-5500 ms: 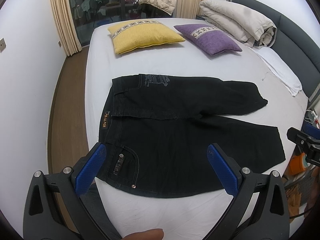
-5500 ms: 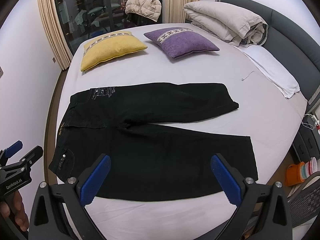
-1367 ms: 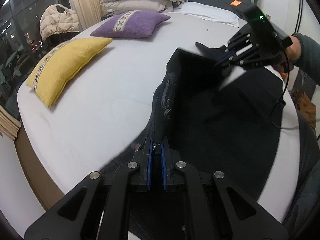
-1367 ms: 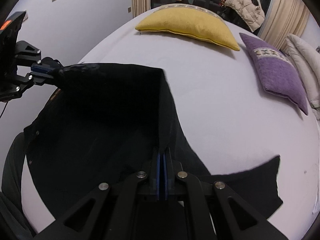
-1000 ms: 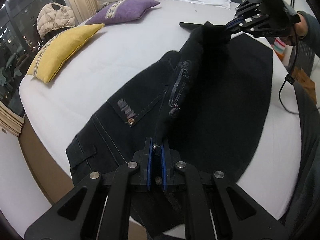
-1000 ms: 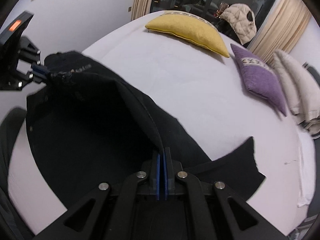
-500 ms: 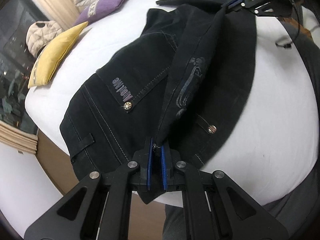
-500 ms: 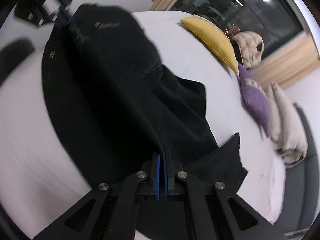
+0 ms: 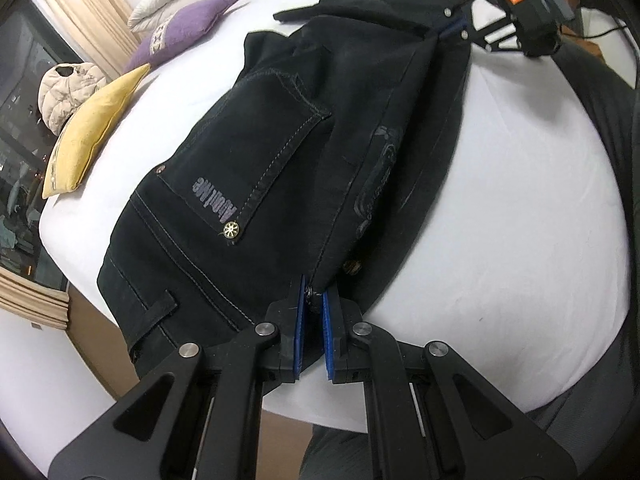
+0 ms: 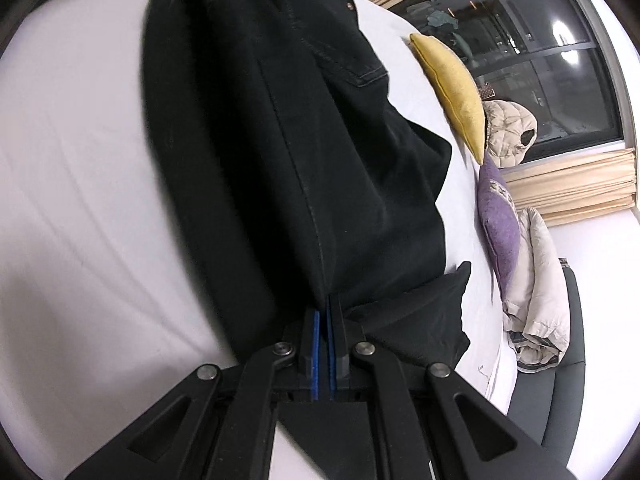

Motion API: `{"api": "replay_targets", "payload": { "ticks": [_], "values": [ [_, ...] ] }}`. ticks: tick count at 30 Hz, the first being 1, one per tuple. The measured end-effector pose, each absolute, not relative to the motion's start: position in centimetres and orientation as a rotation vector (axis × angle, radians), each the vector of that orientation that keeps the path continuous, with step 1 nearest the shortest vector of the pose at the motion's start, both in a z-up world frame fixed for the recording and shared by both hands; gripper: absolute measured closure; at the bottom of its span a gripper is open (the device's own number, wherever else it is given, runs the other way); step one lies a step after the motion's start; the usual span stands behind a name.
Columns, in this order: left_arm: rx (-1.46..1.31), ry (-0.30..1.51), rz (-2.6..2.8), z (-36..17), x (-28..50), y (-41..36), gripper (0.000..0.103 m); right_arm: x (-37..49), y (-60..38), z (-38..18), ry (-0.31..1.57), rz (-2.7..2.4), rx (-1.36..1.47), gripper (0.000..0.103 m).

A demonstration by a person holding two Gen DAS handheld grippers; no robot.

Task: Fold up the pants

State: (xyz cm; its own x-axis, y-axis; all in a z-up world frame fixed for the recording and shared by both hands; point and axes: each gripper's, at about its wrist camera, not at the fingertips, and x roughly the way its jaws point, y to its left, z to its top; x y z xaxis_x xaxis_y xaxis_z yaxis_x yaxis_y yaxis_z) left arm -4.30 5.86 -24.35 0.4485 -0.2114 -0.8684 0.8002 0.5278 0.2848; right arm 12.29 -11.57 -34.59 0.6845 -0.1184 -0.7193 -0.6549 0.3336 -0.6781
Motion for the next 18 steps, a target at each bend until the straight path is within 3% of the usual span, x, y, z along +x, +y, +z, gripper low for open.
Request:
{"api": "replay_targets", "payload": {
  "ticks": [18],
  "values": [
    [0.791, 0.858, -0.734, -25.9, -5.0, 4.6, 0.096, 9.4, -13.1, -35.2, 0.773, 0.375, -1.267, 0.099]
  ]
}}
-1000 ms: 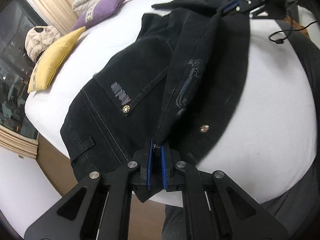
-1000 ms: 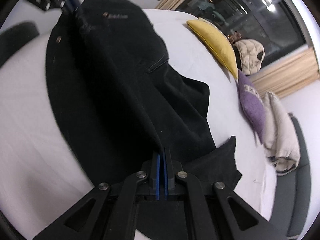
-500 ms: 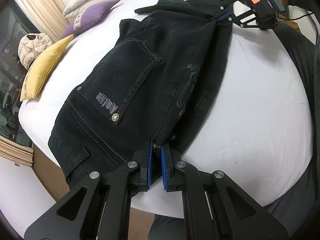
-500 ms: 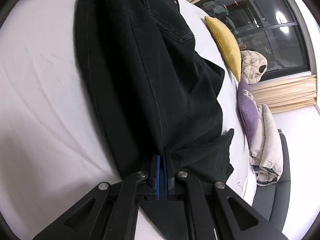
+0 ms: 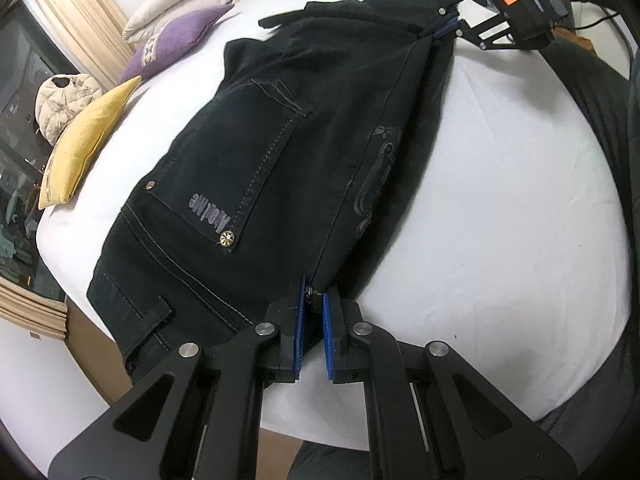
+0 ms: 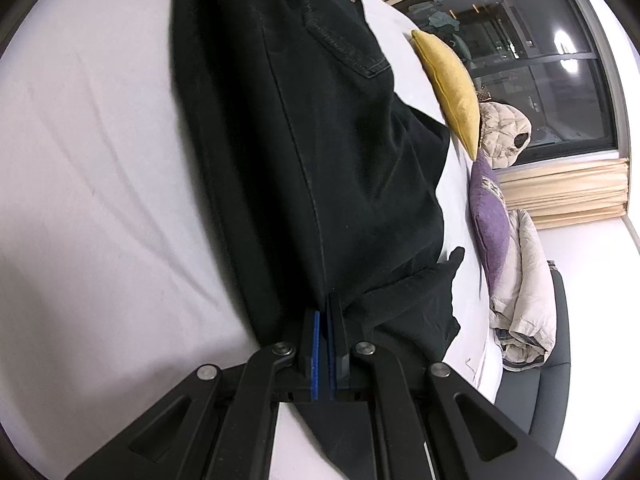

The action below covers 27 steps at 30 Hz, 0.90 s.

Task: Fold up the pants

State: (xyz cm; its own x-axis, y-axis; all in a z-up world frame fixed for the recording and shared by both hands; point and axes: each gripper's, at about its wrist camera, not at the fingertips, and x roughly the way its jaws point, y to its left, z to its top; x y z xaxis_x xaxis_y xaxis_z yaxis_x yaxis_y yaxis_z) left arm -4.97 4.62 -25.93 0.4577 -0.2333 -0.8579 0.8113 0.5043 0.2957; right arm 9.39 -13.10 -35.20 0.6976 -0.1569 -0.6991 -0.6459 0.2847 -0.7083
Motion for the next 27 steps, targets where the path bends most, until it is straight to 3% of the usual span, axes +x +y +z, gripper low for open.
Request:
{"api": "replay_targets", "payload": {
  "ticks": [27],
  "values": [
    [0.734, 0.856, -0.687, -26.6, -4.9, 5.4, 0.092, 5.7, -13.2, -37.8, 0.668, 0.345, -1.387, 0.096]
  ]
}}
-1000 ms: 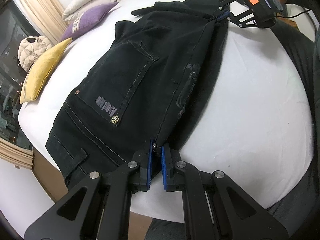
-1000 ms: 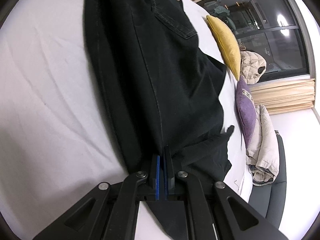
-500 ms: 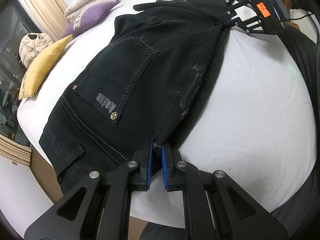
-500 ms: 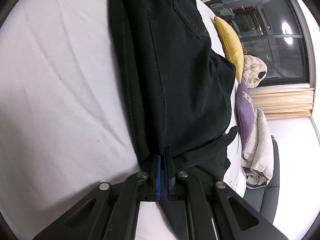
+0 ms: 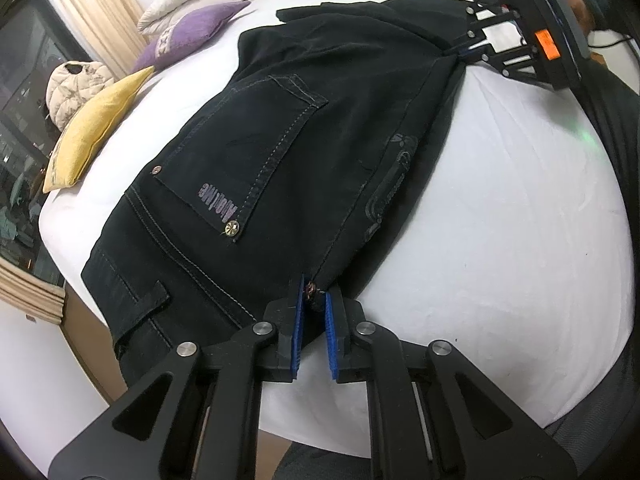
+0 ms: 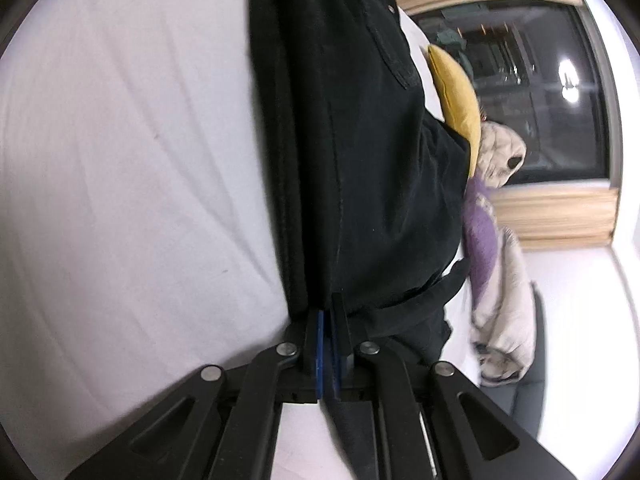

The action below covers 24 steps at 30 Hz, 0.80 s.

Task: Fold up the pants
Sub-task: 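Open both tools and release the folded jeans onto the bed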

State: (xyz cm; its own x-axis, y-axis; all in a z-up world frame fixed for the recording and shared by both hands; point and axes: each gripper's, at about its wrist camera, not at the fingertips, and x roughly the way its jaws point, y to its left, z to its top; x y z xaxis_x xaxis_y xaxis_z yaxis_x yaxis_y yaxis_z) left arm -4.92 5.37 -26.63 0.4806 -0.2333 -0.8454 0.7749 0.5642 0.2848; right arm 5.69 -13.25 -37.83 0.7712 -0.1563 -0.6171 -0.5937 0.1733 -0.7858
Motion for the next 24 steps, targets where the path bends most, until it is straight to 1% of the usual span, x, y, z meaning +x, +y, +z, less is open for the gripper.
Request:
{"api": "replay_targets", "payload": {
  "ticks": [1, 2, 4, 5, 6, 7, 8, 9, 11, 14, 15, 18, 20, 22, 24],
  "values": [
    [0.728, 0.865, -0.681, -26.4, -4.9, 5.4, 0.091, 5.6, -13.3, -37.7, 0.666, 0.340, -1.379, 0.095],
    [0.721, 0.879, -0.678, -26.2, -4.9, 5.5, 0.087, 5.5, -13.4, -37.5, 0.666, 0.338, -1.375, 0.094],
    [0.696, 0.920, -0.685, -25.5, -5.0, 5.7, 0.075, 5.2, -13.5, -36.9, 0.652, 0.334, -1.372, 0.091],
    [0.677, 0.937, -0.694, -25.0, -5.0, 5.9, 0.064, 5.0, -13.7, -36.6, 0.646, 0.335, -1.369, 0.087],
    [0.664, 0.943, -0.697, -24.5, -5.1, 6.1, 0.054, 4.8, -13.9, -36.4, 0.639, 0.330, -1.368, 0.079],
    [0.647, 0.943, -0.696, -23.7, -5.2, 6.3, 0.054, 4.8, -14.2, -35.9, 0.642, 0.324, -1.357, 0.075],
    [0.615, 0.935, -0.692, -22.6, -5.1, 6.4, 0.054, 4.8, -14.4, -35.4, 0.649, 0.324, -1.338, 0.066],
    [0.563, 0.917, -0.687, -21.3, -4.7, 6.5, 0.054, 4.9, -14.6, -34.6, 0.662, 0.325, -1.299, 0.062],
    [0.473, 0.869, -0.676, -19.2, -3.7, 6.2, 0.054, 5.9, -15.0, -32.3, 0.711, 0.324, -1.146, 0.061],
    [0.355, 0.814, -0.643, -17.8, -1.1, 4.3, 0.054, 8.8, -15.0, -29.6, 0.748, 0.305, -0.913, 0.061],
    [0.333, 0.812, -0.635, -17.9, -0.4, 3.6, 0.054, 9.4, -14.8, -29.2, 0.745, 0.298, -0.875, 0.061],
    [0.256, 0.842, -0.604, -19.7, 2.6, 0.7, 0.054, 11.6, -14.0, -28.7, 0.742, 0.285, -0.758, 0.061],
    [0.235, 0.908, -0.569, -22.4, 4.0, -1.0, 0.054, 12.6, -13.7, -30.1, 0.779, 0.287, -0.746, 0.061],
    [0.256, 0.996, -0.523, -25.7, 4.7, -2.3, 0.054, 12.1, -13.7, -33.1, 0.837, 0.289, -0.798, 0.062],
    [0.287, 0.978, -0.476, -27.2, 4.1, -2.8, 0.053, 11.0, -14.3, -33.7, 0.795, 0.284, -0.795, 0.063]
  ]
}}
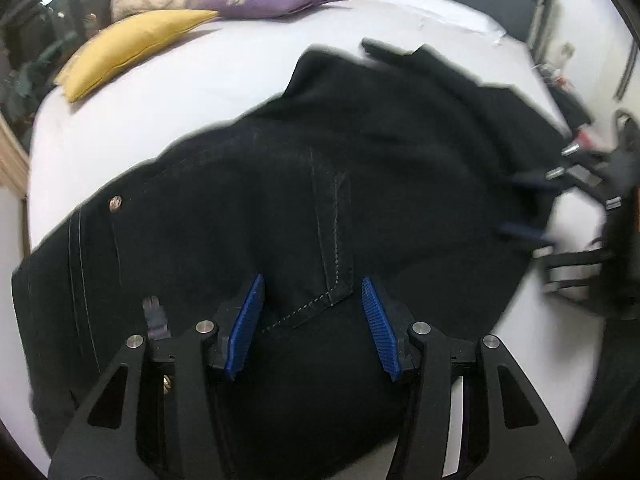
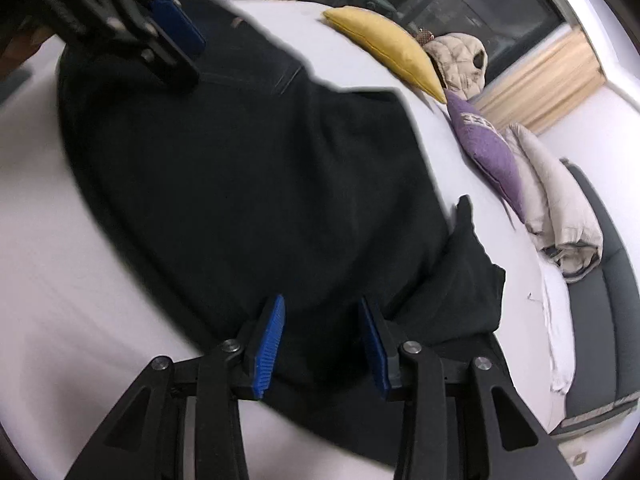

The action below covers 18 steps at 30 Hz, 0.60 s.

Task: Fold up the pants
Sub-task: 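Open both tools and release the folded jeans onto the bed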

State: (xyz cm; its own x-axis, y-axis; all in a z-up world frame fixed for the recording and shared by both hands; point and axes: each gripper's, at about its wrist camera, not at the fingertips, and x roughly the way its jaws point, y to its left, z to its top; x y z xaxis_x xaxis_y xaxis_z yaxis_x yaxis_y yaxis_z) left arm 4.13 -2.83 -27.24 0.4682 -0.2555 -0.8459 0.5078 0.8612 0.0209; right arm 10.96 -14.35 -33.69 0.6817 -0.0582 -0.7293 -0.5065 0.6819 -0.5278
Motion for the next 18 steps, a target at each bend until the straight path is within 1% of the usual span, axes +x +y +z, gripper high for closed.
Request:
{"api": "replay_targets", "payload": {
  "ticks": [2, 5, 8, 10, 11, 12, 14, 16, 18],
  "values": [
    [0.274, 0.952, -0.456, -27.3, 3.7, -2.9, 0.052, 10.8, -15.3, -33.1, 0.820, 0.292, -0.750, 0.063],
    [0.241, 0.945, -0.449, -26.5, 3.8, -2.9, 0.051, 13.0, -18.2, -29.6, 0.865, 0.279, -0.556, 0.063],
    [0.230, 0.916, -0.427, -25.4, 3.7, -3.7, 0.051, 18.4, -23.1, -25.5, 0.885, 0.148, -0.344, 0.054],
    [0.196, 0.885, -0.437, -24.3, 3.7, -4.5, 0.051, 23.3, -25.8, -23.4, 0.904, 0.097, -0.244, 0.053],
    [0.172, 0.876, -0.452, -24.0, 3.7, -5.1, 0.050, 25.1, -26.3, -22.8, 0.903, 0.077, -0.237, 0.053],
    [0.160, 0.881, -0.467, -23.7, 3.8, -5.5, 0.048, 27.0, -26.7, -22.3, 0.902, 0.057, -0.246, 0.051],
    [0.151, 0.910, -0.469, -24.5, 4.5, -6.8, 0.048, 31.1, -26.9, -22.3, 0.937, 0.046, -0.243, 0.049],
    [0.137, 0.944, -0.449, -25.7, 5.0, -7.7, 0.048, 35.0, -27.1, -22.9, 0.972, 0.030, -0.237, 0.049],
    [0.152, 0.942, -0.432, -26.3, 4.8, -7.7, 0.047, 38.1, -27.1, -24.6, 1.062, 0.041, -0.204, 0.049]
  ]
}}
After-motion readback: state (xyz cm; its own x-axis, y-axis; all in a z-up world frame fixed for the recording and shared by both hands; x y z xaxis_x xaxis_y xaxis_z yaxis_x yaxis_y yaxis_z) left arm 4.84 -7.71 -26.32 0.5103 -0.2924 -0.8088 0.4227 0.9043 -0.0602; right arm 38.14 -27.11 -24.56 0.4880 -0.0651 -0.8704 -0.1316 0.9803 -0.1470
